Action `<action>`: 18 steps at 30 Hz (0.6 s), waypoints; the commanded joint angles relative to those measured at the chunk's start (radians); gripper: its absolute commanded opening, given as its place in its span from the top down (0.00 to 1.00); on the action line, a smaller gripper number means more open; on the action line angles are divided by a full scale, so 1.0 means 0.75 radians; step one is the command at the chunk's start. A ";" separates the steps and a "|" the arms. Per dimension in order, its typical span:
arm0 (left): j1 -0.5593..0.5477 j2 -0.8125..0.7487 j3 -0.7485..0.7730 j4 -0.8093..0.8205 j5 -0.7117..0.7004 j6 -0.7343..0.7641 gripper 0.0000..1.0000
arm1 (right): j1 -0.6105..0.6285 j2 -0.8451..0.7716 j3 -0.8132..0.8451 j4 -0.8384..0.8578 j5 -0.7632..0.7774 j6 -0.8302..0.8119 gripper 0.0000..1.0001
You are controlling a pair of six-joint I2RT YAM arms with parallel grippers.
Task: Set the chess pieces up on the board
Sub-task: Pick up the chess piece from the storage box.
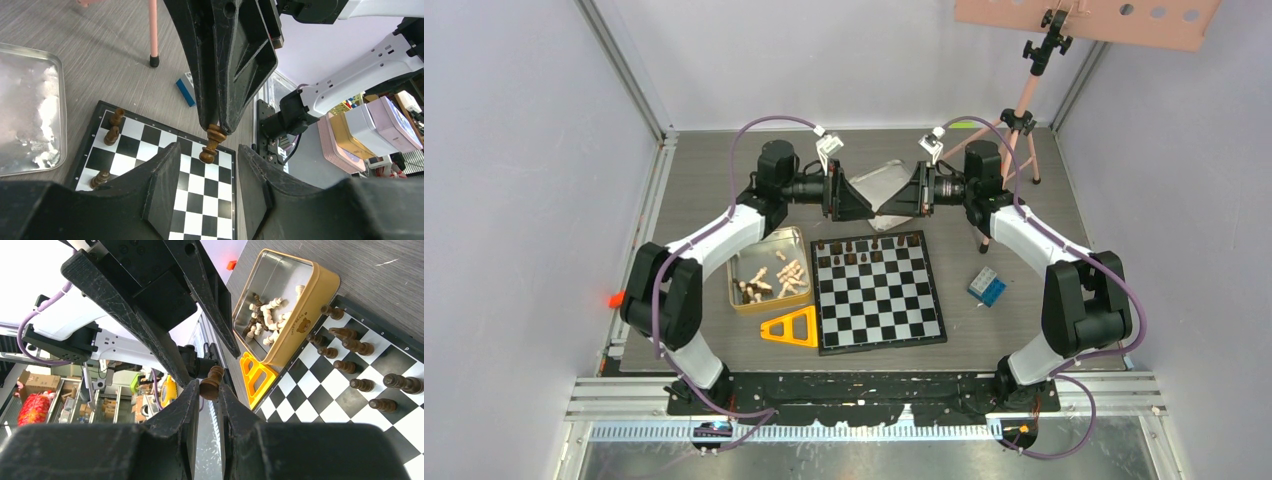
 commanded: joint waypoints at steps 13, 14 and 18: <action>-0.002 0.029 0.002 0.141 0.046 -0.124 0.64 | -0.022 -0.042 -0.008 0.150 -0.019 0.078 0.88; -0.002 0.031 0.005 0.144 0.048 -0.131 0.65 | -0.023 -0.043 -0.008 0.151 -0.018 0.079 0.88; -0.010 0.043 0.018 0.149 0.053 -0.144 0.67 | -0.024 -0.043 -0.012 0.151 -0.017 0.078 0.88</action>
